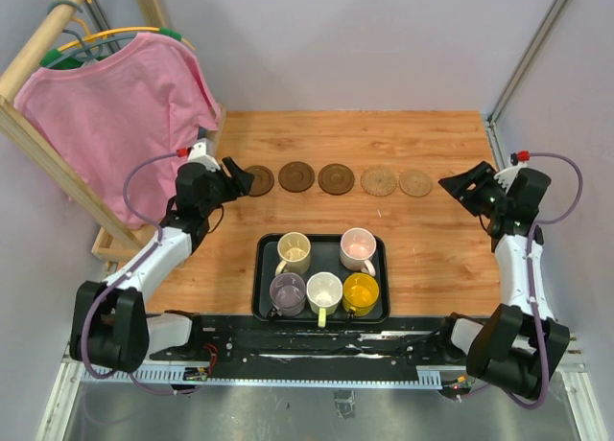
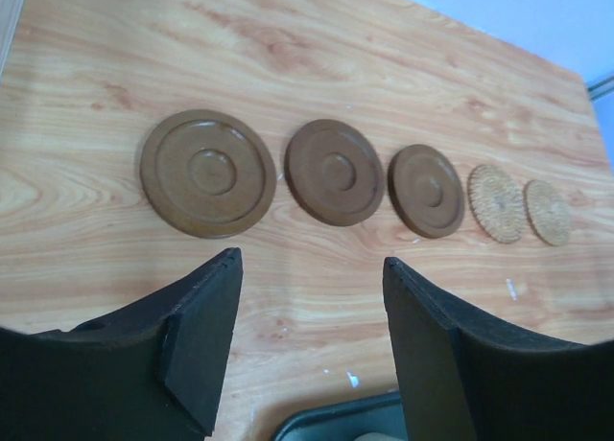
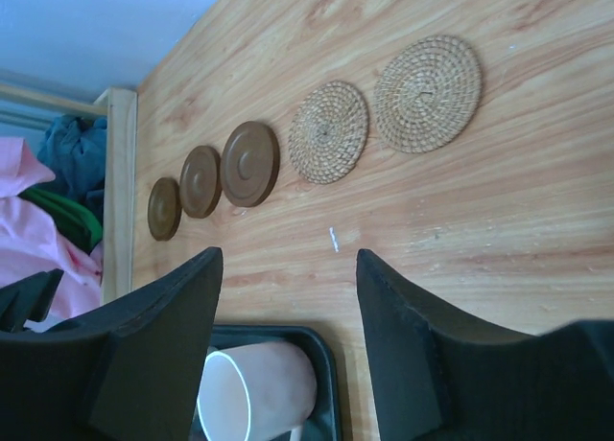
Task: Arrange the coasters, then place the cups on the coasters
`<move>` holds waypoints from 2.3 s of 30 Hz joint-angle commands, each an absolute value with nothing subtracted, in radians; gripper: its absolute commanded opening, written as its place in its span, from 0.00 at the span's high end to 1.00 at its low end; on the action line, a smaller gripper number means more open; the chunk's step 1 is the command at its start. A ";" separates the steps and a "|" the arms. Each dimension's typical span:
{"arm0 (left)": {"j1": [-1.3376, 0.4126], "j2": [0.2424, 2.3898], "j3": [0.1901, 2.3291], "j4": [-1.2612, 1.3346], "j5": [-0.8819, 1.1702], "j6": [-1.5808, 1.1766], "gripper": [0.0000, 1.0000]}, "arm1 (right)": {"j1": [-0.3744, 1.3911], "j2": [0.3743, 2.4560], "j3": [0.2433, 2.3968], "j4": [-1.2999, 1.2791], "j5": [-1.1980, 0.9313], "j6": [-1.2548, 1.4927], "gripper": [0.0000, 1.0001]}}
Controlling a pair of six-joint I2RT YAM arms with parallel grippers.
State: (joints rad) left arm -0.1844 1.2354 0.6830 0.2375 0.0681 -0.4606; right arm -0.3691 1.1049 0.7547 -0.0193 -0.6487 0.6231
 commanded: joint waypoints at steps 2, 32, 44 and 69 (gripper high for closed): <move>-0.178 1.122 0.646 0.273 0.117 -0.478 0.35 | -0.383 1.076 0.820 -0.134 -0.687 0.498 0.45; -0.451 0.744 0.485 -0.038 -0.028 -0.482 0.36 | 0.086 0.651 0.706 -0.575 -0.136 0.331 0.51; -0.557 0.766 0.441 -0.043 0.027 -0.489 0.21 | 0.405 0.775 0.705 -0.574 -0.083 0.380 0.34; -0.623 0.741 0.354 -0.004 0.203 -0.509 0.20 | 0.656 1.122 0.695 -0.413 -0.051 0.412 0.37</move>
